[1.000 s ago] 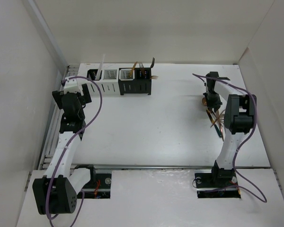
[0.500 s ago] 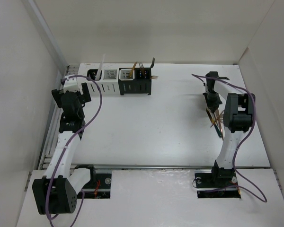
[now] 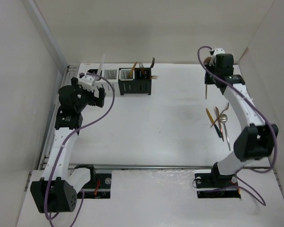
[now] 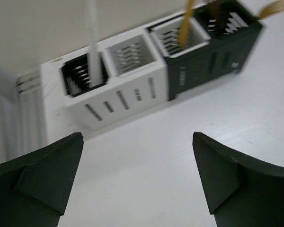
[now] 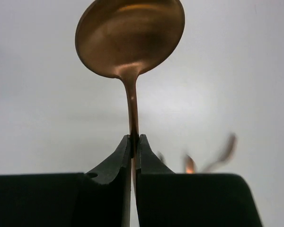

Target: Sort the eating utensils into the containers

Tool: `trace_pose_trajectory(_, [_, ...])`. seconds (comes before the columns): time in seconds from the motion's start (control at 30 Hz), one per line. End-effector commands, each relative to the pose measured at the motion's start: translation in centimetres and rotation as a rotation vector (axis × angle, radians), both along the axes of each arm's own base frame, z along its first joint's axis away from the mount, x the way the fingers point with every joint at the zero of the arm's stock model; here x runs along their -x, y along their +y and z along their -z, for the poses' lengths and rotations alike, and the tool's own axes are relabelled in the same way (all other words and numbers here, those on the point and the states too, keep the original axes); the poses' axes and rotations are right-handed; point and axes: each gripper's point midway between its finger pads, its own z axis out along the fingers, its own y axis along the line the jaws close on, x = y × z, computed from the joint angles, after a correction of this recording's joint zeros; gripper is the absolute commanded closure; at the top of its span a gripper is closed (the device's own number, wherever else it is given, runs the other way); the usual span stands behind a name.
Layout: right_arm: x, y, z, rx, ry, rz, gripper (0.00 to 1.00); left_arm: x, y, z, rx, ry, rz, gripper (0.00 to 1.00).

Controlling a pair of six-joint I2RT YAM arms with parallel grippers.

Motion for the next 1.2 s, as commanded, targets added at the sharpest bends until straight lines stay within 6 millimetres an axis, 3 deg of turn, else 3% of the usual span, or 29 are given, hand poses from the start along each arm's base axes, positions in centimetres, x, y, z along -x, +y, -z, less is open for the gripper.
trace_pose_trajectory(0.0, [-0.2,11.9,-11.3,-0.276,-0.446,-0.249,1.00,1.9,-5.2,-1.9,0.046,-0.003,0.329,0.01])
trace_pose_trajectory(0.03, [0.5,14.4,-12.6,-0.330,-0.505,-0.302,1.00,2.4,-6.4,-2.5,0.081,0.000,0.404,0.03])
trace_pose_trajectory(0.07, [1.6,18.8,-14.5,-0.406,-0.614,-0.399,1.00,2.6,-7.3,-2.7,0.100,0.004,0.443,0.03])
trace_pose_trajectory(0.13, [3.4,23.0,-17.1,-0.523,-0.704,-0.481,1.00,2.8,-8.3,-3.5,0.135,0.016,0.496,0.04])
trace_pose_trajectory(0.17, [4.9,26.4,-18.3,-0.582,-0.724,-0.561,1.00,3.3,-9.1,-3.9,0.148,0.021,0.530,0.04])
trace_pose_trajectory(0.2, [5.7,28.2,-20.4,-0.633,-0.788,-0.617,1.00,3.2,-9.2,-4.1,0.150,0.021,0.540,0.04])
trace_pose_trajectory(0.27, [6.8,32.2,-20.6,-0.700,-0.771,-0.735,1.00,3.5,-10.1,-5.3,0.181,0.019,0.581,0.04])
trace_pose_trajectory(0.3, [8.3,34.4,-22.9,-0.739,-0.807,-0.814,1.00,3.4,-10.3,-5.6,0.195,0.020,0.588,0.04])
trace_pose_trajectory(0.33, [8.4,36.1,-22.2,-0.759,-0.781,-0.857,1.00,3.3,-10.3,-6.3,0.200,0.005,0.587,0.04])
trace_pose_trajectory(0.4, [10.5,38.7,-23.7,-0.799,-0.794,-0.969,1.00,3.3,-10.5,-6.8,0.219,0.009,0.596,0.04])
trace_pose_trajectory(0.47, [11.0,40.3,-23.4,-0.804,-0.786,-1.017,1.00,3.4,-10.7,-7.7,0.214,-0.015,0.612,0.04])
trace_pose_trajectory(0.5, [11.1,40.4,-23.4,-0.805,-0.783,-1.027,1.00,3.7,-10.8,-9.1,0.204,-0.054,0.629,0.04])
trace_pose_trajectory(0.63, [12.3,41.9,-22.6,-0.808,-0.758,-1.094,1.00,4.8,-11.3,-10.8,0.190,-0.094,0.687,0.04])
trace_pose_trajectory(0.77, [13.5,43.0,-20.9,-0.771,-0.747,-1.136,1.00,5.0,-11.6,-11.5,0.224,-0.095,0.696,0.04])
trace_pose_trajectory(0.87, [14.3,43.5,-19.8,-0.753,-0.719,-1.154,1.00,4.8,-11.8,-12.9,0.286,-0.118,0.685,0.07])
trace_pose_trajectory(1.03, [14.9,43.4,-19.6,-0.730,-0.724,-1.162,1.00,4.7,-12.2,-15.4,0.364,-0.176,0.697,0.08])
trace_pose_trajectory(1.13, [14.9,43.4,-19.6,-0.730,-0.724,-1.162,1.00,4.5,-12.4,-14.9,0.432,-0.147,0.697,0.14])
trace_pose_trajectory(1.17, [15.0,43.4,-19.6,-0.732,-0.722,-1.171,1.00,4.7,-12.7,-15.5,0.435,-0.171,0.713,0.16])
